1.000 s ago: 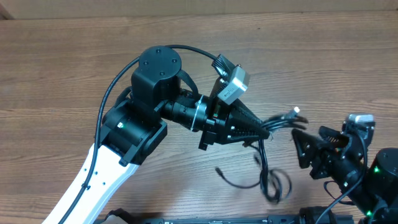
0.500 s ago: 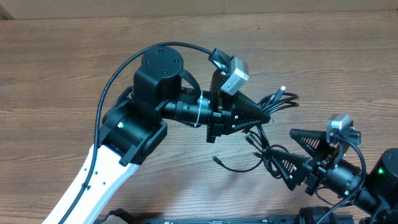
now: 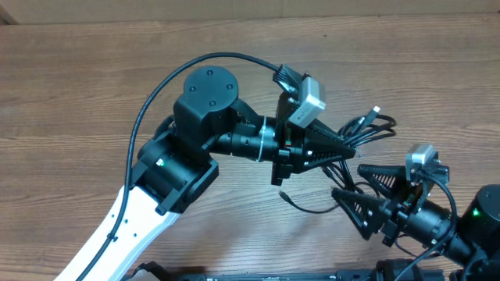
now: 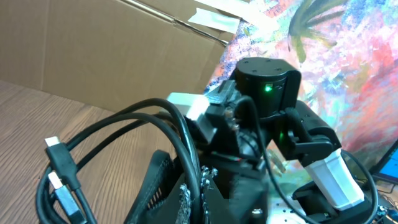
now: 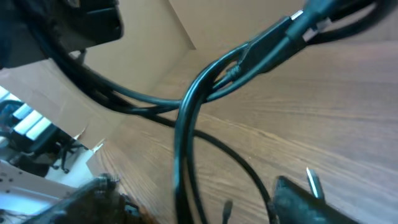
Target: Untangle cables
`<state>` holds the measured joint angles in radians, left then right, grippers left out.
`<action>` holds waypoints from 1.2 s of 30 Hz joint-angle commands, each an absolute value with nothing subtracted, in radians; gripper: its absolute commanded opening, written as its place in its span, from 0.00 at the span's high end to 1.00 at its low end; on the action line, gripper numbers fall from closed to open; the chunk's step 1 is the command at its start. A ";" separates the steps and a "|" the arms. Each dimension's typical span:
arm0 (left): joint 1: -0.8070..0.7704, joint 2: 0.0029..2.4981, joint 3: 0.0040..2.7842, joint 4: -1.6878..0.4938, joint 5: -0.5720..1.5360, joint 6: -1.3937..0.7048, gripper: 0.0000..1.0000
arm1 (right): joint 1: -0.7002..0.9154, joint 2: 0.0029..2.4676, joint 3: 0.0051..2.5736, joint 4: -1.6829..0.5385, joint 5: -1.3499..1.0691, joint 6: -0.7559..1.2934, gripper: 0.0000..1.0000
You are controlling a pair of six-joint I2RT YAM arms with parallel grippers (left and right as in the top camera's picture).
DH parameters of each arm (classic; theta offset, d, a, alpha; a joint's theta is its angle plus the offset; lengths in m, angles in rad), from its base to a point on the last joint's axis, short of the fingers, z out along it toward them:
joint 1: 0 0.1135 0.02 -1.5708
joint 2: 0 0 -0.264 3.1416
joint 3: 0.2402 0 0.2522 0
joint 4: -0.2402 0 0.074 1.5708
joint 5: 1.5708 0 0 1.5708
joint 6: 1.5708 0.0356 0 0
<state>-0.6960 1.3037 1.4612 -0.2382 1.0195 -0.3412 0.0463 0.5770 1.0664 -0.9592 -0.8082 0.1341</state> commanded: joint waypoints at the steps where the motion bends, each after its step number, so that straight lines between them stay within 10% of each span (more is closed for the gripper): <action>1: -0.708 1.303 1.482 -0.223 0.986 -0.341 0.96 | 0.044 0.581 1.040 -0.944 -0.817 0.128 0.38; 12: -0.707 1.303 1.482 -0.282 0.983 -0.325 0.96 | 0.044 0.598 1.040 -0.941 -0.655 0.135 0.95; 36: -0.703 1.304 1.482 -0.524 0.817 -0.224 0.96 | 0.044 0.599 1.040 -0.915 -0.467 0.186 0.96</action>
